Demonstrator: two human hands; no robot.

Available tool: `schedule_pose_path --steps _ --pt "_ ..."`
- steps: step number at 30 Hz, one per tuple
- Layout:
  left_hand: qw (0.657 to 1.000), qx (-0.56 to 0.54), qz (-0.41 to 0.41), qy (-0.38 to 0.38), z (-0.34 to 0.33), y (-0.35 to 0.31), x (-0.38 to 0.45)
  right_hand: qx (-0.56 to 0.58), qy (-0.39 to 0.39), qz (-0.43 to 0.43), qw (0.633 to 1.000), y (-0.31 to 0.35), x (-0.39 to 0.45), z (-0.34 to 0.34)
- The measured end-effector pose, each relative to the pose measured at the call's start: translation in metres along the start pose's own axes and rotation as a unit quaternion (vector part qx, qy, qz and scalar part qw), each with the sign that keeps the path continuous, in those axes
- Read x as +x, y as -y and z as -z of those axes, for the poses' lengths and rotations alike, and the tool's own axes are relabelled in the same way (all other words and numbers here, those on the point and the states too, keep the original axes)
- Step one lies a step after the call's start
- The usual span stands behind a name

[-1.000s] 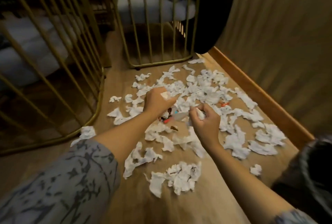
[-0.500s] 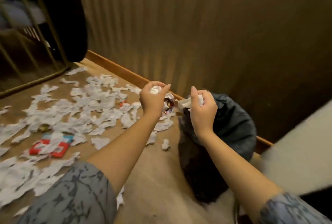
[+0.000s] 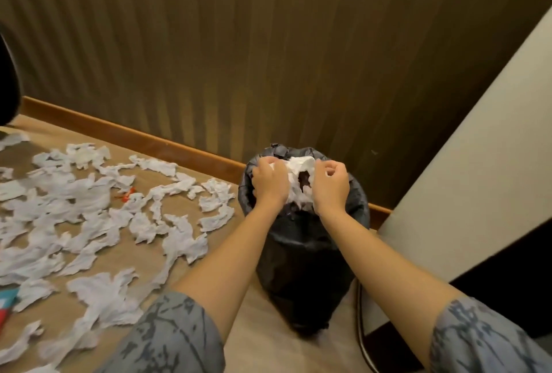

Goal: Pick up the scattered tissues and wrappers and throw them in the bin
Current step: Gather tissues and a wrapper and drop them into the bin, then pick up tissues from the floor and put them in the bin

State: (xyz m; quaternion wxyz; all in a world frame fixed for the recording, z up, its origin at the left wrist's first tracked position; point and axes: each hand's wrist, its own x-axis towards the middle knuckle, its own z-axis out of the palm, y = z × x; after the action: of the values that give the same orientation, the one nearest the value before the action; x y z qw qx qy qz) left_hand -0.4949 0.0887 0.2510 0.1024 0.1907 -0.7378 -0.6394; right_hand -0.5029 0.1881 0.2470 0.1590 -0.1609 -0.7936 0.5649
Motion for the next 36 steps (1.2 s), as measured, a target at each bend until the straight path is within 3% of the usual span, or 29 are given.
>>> schedule_pose_path --steps 3,6,8,11,14,17,20,23,27,30,33,36 --pt "0.995 0.076 -0.029 0.055 0.013 0.004 0.005 -0.034 -0.014 0.022 0.999 -0.005 -0.004 -0.004" --pt "0.990 0.099 -0.096 0.039 0.042 -0.001 0.010 -0.017 -0.011 0.066 0.998 0.005 -0.010 -0.007" --pt "0.987 0.089 -0.132 0.015 0.069 -0.007 0.011 0.021 0.028 0.114 0.993 0.018 -0.021 -0.015" --pt "0.991 0.080 -0.105 -0.012 0.121 -0.007 0.015 0.052 0.115 0.204 0.971 0.038 -0.051 -0.036" --pt "0.993 0.082 -0.073 -0.042 0.179 0.007 0.006 0.057 0.234 0.292 0.926 0.052 -0.092 -0.070" --pt "0.988 0.114 -0.057 -0.087 0.240 0.035 -0.024 0.043 0.364 0.373 0.852 0.051 -0.142 -0.108" --pt "0.979 0.115 -0.031 -0.166 0.295 0.088 -0.067 0.011 0.434 0.449 0.781 0.038 -0.195 -0.140" --pt "0.964 0.118 0.020 -0.238 0.332 0.154 -0.122 -0.001 0.494 0.438 0.751 0.005 -0.245 -0.167" --pt "0.938 0.170 0.111 -0.281 0.367 0.234 -0.205 -0.044 0.503 0.403 0.764 -0.064 -0.307 -0.178" --pt "0.877 0.304 0.172 -0.330 0.377 0.290 -0.255 -0.124 0.493 0.351 0.786 -0.124 -0.334 -0.165" --pt "0.804 0.356 0.277 -0.387 0.371 0.325 -0.290 -0.272 0.492 0.308 0.767 -0.163 -0.346 -0.152" --pt "0.791 0.321 0.320 -0.410 0.377 0.339 -0.301 -0.315 0.530 0.283 0.734 -0.172 -0.353 -0.139"
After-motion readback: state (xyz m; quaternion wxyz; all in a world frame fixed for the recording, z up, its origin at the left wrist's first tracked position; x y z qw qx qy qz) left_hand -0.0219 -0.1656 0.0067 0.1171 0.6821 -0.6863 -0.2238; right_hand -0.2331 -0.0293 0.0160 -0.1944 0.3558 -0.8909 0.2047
